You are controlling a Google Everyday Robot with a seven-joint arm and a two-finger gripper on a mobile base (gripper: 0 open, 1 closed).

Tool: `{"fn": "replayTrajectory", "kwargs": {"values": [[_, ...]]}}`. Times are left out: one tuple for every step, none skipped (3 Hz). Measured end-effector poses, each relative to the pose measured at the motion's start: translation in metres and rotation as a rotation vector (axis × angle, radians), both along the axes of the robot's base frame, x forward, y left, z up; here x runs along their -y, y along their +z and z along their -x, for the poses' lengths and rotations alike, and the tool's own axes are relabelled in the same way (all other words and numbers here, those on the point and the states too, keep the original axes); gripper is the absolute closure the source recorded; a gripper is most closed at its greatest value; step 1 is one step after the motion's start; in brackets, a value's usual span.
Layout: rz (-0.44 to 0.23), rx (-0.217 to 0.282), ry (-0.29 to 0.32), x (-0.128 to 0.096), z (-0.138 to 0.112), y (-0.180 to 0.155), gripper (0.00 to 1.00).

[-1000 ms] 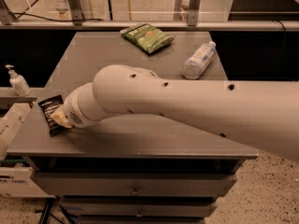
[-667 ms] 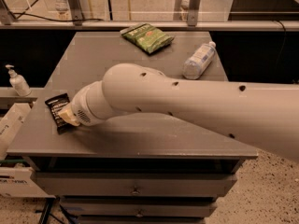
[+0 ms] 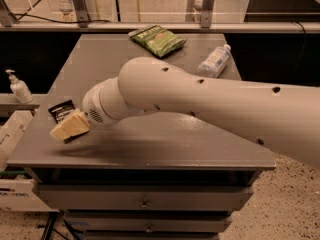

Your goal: Move rxbar chocolate near blue plastic bottle

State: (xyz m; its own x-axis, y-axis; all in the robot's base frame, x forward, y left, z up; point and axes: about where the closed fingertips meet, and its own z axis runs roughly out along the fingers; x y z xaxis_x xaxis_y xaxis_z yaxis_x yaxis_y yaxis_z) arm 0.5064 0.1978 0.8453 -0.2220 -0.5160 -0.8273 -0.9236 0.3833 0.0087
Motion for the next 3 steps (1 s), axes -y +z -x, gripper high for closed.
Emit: {"fn": "replayTrajectory", "kwargs": {"values": [[0.004, -0.006, 0.001, 0.005, 0.001, -0.007, 0.0], [0.012, -0.024, 0.0, 0.003, 0.005, -0.015, 0.0], [0.012, -0.036, 0.006, -0.006, 0.009, -0.018, 0.08]]}}
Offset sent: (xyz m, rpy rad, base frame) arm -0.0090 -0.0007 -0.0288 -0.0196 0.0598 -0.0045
